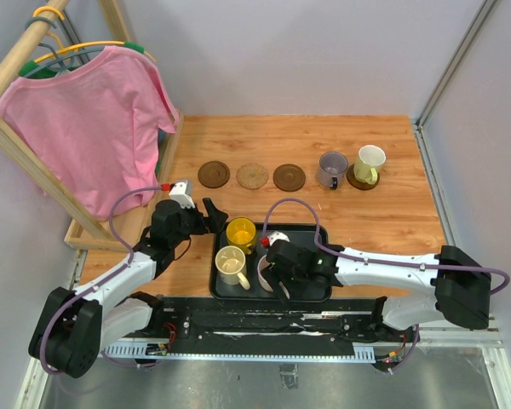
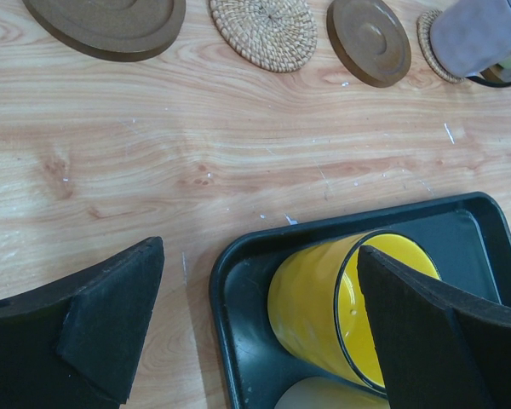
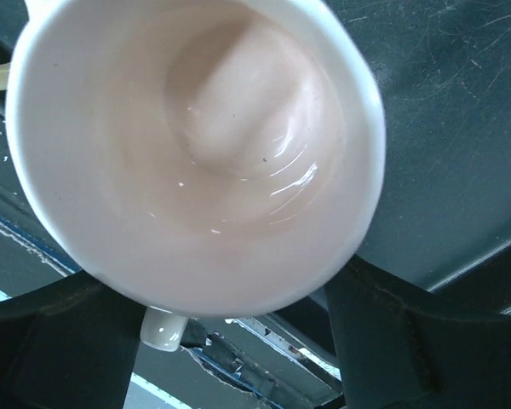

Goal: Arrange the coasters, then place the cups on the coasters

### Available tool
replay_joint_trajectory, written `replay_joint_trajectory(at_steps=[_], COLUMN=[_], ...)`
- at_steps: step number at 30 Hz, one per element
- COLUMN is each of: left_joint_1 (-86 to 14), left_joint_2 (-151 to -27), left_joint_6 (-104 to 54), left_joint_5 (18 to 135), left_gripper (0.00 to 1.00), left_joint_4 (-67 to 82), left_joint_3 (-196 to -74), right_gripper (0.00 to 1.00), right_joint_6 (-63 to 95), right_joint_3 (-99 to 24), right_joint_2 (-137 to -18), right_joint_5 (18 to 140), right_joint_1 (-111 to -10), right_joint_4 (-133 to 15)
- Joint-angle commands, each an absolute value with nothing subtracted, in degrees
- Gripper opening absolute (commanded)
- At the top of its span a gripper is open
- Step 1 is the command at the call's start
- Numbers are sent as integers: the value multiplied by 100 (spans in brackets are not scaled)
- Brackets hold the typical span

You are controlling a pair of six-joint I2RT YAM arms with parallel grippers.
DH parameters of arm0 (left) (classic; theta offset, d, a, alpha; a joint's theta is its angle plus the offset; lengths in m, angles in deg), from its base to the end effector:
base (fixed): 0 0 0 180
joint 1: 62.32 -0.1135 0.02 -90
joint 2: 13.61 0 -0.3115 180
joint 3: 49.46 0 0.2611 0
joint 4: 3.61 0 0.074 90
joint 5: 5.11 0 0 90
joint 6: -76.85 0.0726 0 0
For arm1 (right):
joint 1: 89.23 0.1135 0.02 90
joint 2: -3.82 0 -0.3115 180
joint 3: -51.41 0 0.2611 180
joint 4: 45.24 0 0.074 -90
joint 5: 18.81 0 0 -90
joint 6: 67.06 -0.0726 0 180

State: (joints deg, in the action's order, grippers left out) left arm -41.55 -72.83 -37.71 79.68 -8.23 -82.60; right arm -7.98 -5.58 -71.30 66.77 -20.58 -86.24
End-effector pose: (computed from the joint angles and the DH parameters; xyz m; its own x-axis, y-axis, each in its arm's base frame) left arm 0.2139 -0.0882 0.2128 -0.4908 -0.2566 -0.8327 0.2509 0.8736 -0.4170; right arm 0.1011 0.2432 0.2077 -0.7378 -0.4804 -0.4742 -0.6237 0.7538 0.2069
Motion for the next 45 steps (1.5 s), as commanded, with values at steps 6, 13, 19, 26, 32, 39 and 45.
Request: replay_joint_trajectory(at_steps=[6, 13, 19, 26, 32, 39, 45], left_joint_1=[-4112, -4105, -4092, -4079, -4080, -4087, -4088], left_joint_2=[-7409, -7508, -7514, -7469, -7452, -7433, -7382], left_joint_6=[-3794, -3825, -3838, -3844, -3847, -3878, -3873], left_joint_5=[7946, 7878, 7881, 7877, 7884, 7871, 7893], left_gripper=[100, 100, 100, 100, 100, 100, 100], left_joint_4=[-1096, -1200, -1229, -1230, -1262, -1300, -1277], left_joint_3=[-8174, -8165, -8125, -8079, -8034, -7985, -7951], right_gripper=[65, 58, 53, 49, 43, 31, 40], right_joint_6=[-1036, -1073, -1080, -1111, -1151, -1130, -1088], right_joint_3=[-728, -658, -602, -673, -689, -644, -677], right_joint_2=[-7300, -7091, -7154, -7398, -7555, -7628, -7596], right_joint_5=[5907, 5848, 6012, 6102, 6100, 6132, 6150], right_joint_1=[-1977, -1979, -1980, -1985, -1980, -1979, -1979], right_joint_4=[-8765, -8685, -8516, -8449, -8405, -8263, -8245])
